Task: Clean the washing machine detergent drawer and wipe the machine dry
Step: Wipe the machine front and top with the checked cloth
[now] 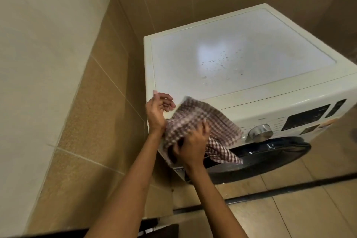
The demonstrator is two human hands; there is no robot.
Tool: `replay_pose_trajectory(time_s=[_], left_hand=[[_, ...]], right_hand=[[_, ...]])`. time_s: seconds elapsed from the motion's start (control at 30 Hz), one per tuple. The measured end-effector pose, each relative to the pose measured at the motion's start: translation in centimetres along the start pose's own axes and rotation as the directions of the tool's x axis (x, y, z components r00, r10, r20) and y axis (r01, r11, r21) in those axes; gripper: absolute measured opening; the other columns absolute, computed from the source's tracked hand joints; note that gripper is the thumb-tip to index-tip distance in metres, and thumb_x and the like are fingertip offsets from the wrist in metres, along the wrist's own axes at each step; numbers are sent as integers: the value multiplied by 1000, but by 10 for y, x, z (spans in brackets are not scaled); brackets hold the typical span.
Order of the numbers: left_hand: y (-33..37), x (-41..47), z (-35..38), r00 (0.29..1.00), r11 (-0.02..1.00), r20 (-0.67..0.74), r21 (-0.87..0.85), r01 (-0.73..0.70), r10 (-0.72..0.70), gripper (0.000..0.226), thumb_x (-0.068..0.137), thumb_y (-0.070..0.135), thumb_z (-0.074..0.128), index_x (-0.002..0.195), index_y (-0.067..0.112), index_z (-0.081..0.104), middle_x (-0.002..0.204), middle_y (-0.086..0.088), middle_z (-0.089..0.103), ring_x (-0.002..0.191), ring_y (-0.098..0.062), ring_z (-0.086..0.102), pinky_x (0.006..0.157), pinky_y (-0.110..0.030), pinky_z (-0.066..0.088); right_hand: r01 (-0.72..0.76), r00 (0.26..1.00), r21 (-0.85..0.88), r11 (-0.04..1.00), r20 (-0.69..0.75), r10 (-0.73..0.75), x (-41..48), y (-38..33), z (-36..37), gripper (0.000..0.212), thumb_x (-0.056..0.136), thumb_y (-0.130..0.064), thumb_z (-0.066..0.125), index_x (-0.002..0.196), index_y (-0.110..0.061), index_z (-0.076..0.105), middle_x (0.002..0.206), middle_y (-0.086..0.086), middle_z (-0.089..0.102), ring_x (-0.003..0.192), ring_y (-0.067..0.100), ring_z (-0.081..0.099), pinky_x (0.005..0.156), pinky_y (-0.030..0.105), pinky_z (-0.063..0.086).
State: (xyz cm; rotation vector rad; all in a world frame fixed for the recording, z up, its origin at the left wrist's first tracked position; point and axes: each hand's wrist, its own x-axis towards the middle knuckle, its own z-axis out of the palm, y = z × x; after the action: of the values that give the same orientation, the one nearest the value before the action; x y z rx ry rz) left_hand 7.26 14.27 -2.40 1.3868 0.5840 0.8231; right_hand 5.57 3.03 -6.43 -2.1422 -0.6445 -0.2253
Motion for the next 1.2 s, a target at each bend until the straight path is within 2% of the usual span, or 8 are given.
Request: replay_pose_trajectory(time_s=[0.07,0.17,0.33,0.5,0.6,0.8,1.03,1.2], left_hand=[[3,6,-6,992,979,-69,-180,93,-107,55,102,30,22,69,7,59,50,3,63,45,-7,57,50,-19,41],[5,10,-8,980,919,-110,-378,113,-165,64,102,28,23,58,13,66,50,4,63,50,-7,60,62,-25,43],[3,8,-6,977,947,-139,-301,112,-160,50,102,30,23,74,6,56,54,3,63,54,-7,59,55,-18,46],[9,11,-9,961,962,-185,-218,163,-205,43,102,23,26,74,7,53,46,9,59,38,2,48,40,-10,36],[11,7,-2,962,983,-218,-115,142,-164,31,98,10,38,72,9,56,56,5,58,55,-6,49,49,-13,37],[5,-17,37,992,978,-126,205,26,0,22,88,3,58,73,19,58,73,0,59,72,-16,53,65,-19,44],[1,-51,104,934,800,332,522,-296,130,7,87,8,60,83,11,65,77,7,64,68,8,55,61,-3,37],[-8,-51,116,976,785,151,580,-217,159,12,91,13,57,91,2,63,85,-6,59,75,-9,52,62,-6,37]], right_hand=[[291,954,-59,955,89,-285,8,3,8,39,70,-40,48,87,-13,70,101,6,70,105,25,57,106,45,25],[448,892,-129,885,135,-432,18,14,2,39,76,-45,51,85,-13,71,105,6,68,102,25,58,100,45,41],[249,968,-217,944,95,-234,28,9,-10,30,73,-32,47,73,-12,70,105,9,68,97,27,60,90,42,47],[425,887,-100,900,242,-392,22,-4,-3,33,76,-36,45,68,-15,69,100,5,67,99,24,60,86,35,50],[470,868,-157,869,262,-422,33,13,-15,32,75,-34,46,72,-14,70,103,6,68,98,24,63,87,36,51],[197,979,-209,958,-10,-204,56,95,-72,31,74,-25,49,87,-6,70,105,15,67,106,25,54,93,41,45],[-280,947,-184,942,-212,240,60,106,-89,42,87,-8,56,127,2,51,138,25,44,132,42,38,111,52,24],[255,964,-330,909,164,-211,37,102,-72,47,85,-39,43,115,-9,62,134,19,52,133,33,38,117,38,10]])
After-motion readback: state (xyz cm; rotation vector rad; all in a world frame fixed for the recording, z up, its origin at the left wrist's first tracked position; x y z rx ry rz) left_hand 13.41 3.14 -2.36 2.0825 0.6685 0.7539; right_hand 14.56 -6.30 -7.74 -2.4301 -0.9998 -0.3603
